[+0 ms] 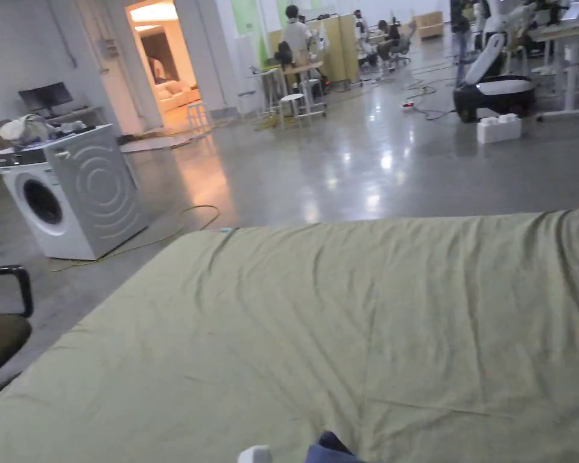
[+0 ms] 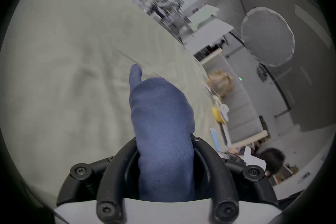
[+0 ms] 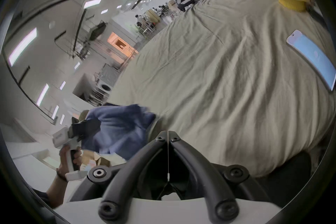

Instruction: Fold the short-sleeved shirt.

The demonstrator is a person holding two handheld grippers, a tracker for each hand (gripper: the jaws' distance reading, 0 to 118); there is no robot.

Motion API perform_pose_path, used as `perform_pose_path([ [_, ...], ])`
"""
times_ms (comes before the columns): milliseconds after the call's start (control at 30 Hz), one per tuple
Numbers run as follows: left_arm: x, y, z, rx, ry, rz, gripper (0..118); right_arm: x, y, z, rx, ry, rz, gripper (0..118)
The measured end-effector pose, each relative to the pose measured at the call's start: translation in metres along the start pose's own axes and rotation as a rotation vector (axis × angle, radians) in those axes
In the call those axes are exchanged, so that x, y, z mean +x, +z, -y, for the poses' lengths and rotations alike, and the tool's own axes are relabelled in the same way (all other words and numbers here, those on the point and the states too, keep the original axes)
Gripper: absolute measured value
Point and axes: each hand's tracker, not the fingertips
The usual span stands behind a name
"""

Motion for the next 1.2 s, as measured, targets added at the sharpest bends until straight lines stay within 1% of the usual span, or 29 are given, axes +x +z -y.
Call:
perform_pose_path([
  [67, -0.042, 0.052, -0.028, 0.062, -0.014, -0.104, 34, -0.002, 0.005, 0.006, -0.009, 0.032, 0.0, 0],
  [100, -0.064, 0.074, -0.041, 0.062, 0.018, -0.167, 34, -0.004, 0.007, 0.009, -0.015, 0.058, -0.012, 0],
  [167, -0.11, 0.111, -0.065, 0.083, 0.044, -0.321, 34, -0.006, 0.011, 0.015, -0.045, 0.076, -0.04, 0],
  [233, -0.149, 0.127, -0.078, 0.066, 0.078, -0.48, 34, -0.006, 0.008, 0.018, -0.071, 0.057, -0.049, 0],
  [300, -0.187, 0.119, -0.081, 0.011, 0.116, -0.619, 34, -0.009, 0.003, 0.021, -0.075, 0.057, -0.045, 0],
  [333, -0.198, 0.111, -0.078, 0.011, 0.13, -0.625, 40, -0.009, 0.001, 0.022, -0.072, 0.062, -0.04, 0],
  [367, -0.206, 0.102, -0.075, 0.053, 0.149, -0.633, 49, -0.009, -0.003, 0.022, -0.07, 0.063, -0.036, 0],
  [433, -0.203, 0.082, -0.065, 0.134, 0.173, -0.657, 78, -0.012, -0.006, 0.023, -0.07, 0.063, -0.033, 0],
  [467, -0.204, 0.077, -0.066, 0.168, 0.177, -0.691, 84, -0.014, -0.006, 0.023, -0.074, 0.067, -0.029, 0],
  [500, -0.202, 0.077, -0.069, 0.164, 0.159, -0.736, 86, -0.018, -0.005, 0.022, -0.082, 0.087, -0.022, 0],
  [533, -0.192, 0.078, -0.068, 0.161, 0.117, -0.777, 86, -0.022, -0.002, 0.022, -0.081, 0.127, -0.007, 0],
  [567, -0.185, 0.085, -0.071, 0.197, 0.071, -0.832, 89, -0.026, 0.004, 0.022, -0.072, 0.173, -0.002, 0],
  [600, -0.177, 0.092, -0.072, 0.22, 0.043, -0.874, 89, -0.028, 0.008, 0.022, -0.065, 0.203, -0.008, 0],
  [633, -0.164, 0.102, -0.073, 0.229, -0.01, -0.916, 89, -0.03, 0.014, 0.022, -0.057, 0.224, -0.013, 0],
  [667, -0.146, 0.117, -0.07, 0.289, -0.085, -0.948, 89, -0.031, 0.019, 0.023, -0.049, 0.231, -0.009, 0],
  [700, -0.127, 0.129, -0.067, 0.329, -0.143, -0.958, 89, -0.032, 0.024, 0.023, -0.041, 0.239, -0.006, 0],
  [733, -0.106, 0.142, -0.062, 0.359, -0.198, -0.925, 89, -0.036, 0.031, 0.022, -0.027, 0.256, -0.006, 0],
  [767, -0.082, 0.155, -0.056, 0.389, -0.236, -0.862, 89, -0.041, 0.038, 0.02, -0.007, 0.281, 0.004, 0],
  [800, -0.062, 0.174, -0.05, 0.386, -0.273, -0.78, 89, -0.046, 0.044, 0.017, 0.02, 0.31, 0.021, 0],
  [833, -0.039, 0.185, -0.043, 0.363, -0.282, -0.715, 89, -0.051, 0.05, 0.014, 0.049, 0.334, 0.035, 0],
  [867, -0.006, 0.198, -0.029, 0.388, -0.342, -0.663, 88, -0.058, 0.059, 0.009, 0.092, 0.371, 0.041, 0],
  [900, 0.026, 0.208, -0.014, 0.446, -0.425, -0.635, 88, -0.065, 0.068, 0.005, 0.135, 0.399, 0.042, 0],
  [933, 0.054, 0.213, -0.001, 0.496, -0.471, -0.632, 88, -0.072, 0.075, 0.0, 0.176, 0.415, 0.041, 0],
  [967, 0.08, 0.216, 0.01, 0.514, -0.493, -0.613, 88, -0.079, 0.082, -0.005, 0.218, 0.43, 0.039, 0],
  [1033, 0.123, 0.216, 0.033, 0.626, -0.547, -0.587, 88, -0.092, 0.097, -0.017, 0.296, 0.462, 0.042, 0],
  [1133, 0.175, 0.198, 0.056, 0.726, -0.67, -0.489, 87, -0.117, 0.121, -0.033, 0.436, 0.565, 0.051, 0],
  [1167, 0.188, 0.187, 0.057, 0.726, -0.71, -0.475, 84, -0.125, 0.125, -0.041, 0.502, 0.613, 0.036, 0],
  [1200, 0.188, 0.175, 0.051, 0.706, -0.734, -0.48, 80, -0.13, 0.128, -0.047, 0.496, 0.608, 0.045, 0],
])
